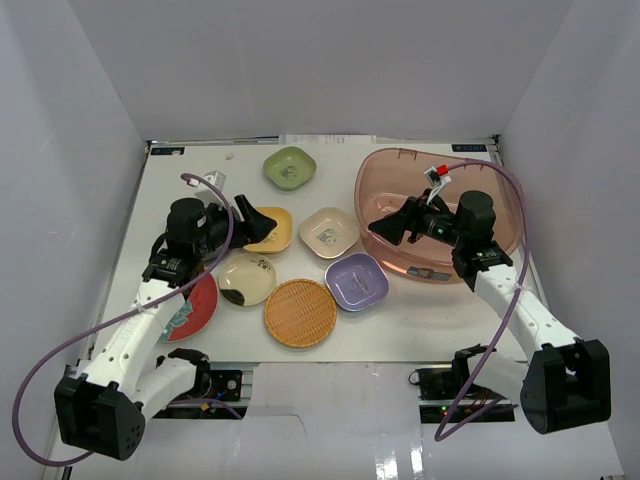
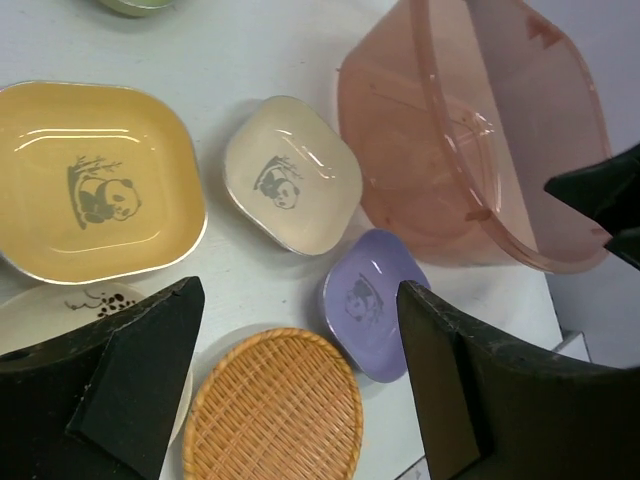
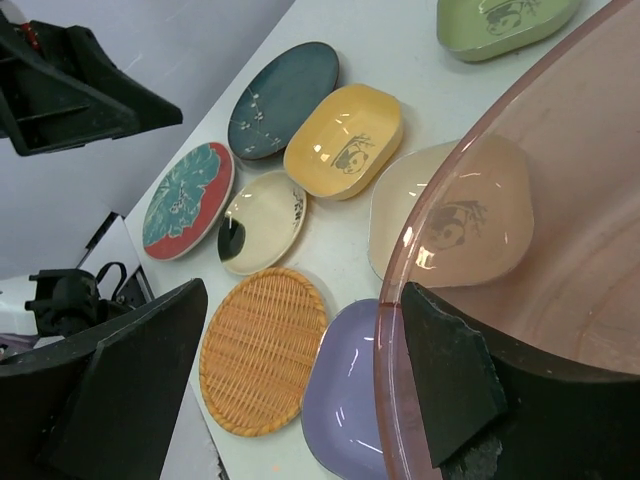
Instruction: Place the plates into the plastic bin on the countertop
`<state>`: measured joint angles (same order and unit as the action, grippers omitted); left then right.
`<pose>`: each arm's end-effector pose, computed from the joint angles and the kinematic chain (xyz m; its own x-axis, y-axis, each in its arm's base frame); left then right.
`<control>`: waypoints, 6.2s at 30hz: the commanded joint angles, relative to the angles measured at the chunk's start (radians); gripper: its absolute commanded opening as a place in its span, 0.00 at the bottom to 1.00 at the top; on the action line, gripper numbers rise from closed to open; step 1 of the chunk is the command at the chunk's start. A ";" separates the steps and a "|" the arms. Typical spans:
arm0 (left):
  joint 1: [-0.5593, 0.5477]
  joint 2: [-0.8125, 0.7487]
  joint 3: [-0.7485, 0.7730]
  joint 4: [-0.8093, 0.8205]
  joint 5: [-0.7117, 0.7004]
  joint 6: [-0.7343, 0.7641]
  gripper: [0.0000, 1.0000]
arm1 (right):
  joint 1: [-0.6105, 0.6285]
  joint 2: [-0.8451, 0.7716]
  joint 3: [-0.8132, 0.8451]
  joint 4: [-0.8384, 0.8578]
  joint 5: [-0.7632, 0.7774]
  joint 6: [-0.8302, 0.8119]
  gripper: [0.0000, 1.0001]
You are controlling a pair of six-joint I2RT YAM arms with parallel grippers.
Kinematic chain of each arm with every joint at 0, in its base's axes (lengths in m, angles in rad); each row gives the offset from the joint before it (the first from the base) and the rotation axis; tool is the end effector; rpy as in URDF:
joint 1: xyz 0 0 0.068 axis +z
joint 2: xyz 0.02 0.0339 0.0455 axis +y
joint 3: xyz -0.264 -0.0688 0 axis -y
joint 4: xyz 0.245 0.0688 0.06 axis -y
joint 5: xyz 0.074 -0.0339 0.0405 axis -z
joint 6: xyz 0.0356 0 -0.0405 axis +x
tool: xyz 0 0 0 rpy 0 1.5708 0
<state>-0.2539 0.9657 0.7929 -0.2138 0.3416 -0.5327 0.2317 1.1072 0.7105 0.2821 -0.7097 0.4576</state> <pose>0.2110 -0.0671 0.3071 -0.5871 -0.3420 -0.7337 0.2772 0.7666 -0.5792 0.2394 0.0803 0.2988 -0.4551 0.2369 -0.8583 -0.6723 0.5406 0.5057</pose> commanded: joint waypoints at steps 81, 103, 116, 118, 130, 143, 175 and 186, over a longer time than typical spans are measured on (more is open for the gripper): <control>0.812 0.700 -0.063 0.551 0.185 -0.176 0.00 | 0.267 0.046 -0.045 0.066 0.110 -0.056 0.79; 0.524 0.096 -0.190 0.697 0.316 -0.529 0.00 | 0.455 0.448 0.471 -0.029 0.325 0.036 0.90; 0.323 0.129 -0.219 0.941 0.513 -0.702 0.00 | 0.434 0.416 0.408 -0.070 0.504 0.044 0.83; 0.298 0.140 -0.213 0.936 0.534 -0.698 0.00 | 0.432 0.390 0.377 -0.041 0.503 0.065 0.59; 0.176 0.142 -0.097 0.673 0.640 -0.482 0.67 | 0.296 0.208 0.270 0.037 0.466 0.182 0.08; -0.258 -0.013 0.121 0.030 0.380 0.058 0.98 | -0.382 0.002 0.225 -0.217 0.335 0.144 0.08; -0.363 -0.154 0.028 -0.062 -0.098 0.201 0.98 | -0.368 0.465 0.426 -0.485 0.595 -0.123 0.99; -0.347 -0.166 0.038 -0.061 -0.277 0.166 0.98 | -0.037 0.146 0.352 -0.391 0.690 -0.096 0.92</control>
<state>-0.6075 0.8349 0.8253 -0.2718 0.1715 -0.3454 0.0189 1.3804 1.1107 -0.2070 -0.0193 0.3378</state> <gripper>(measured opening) 0.979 0.911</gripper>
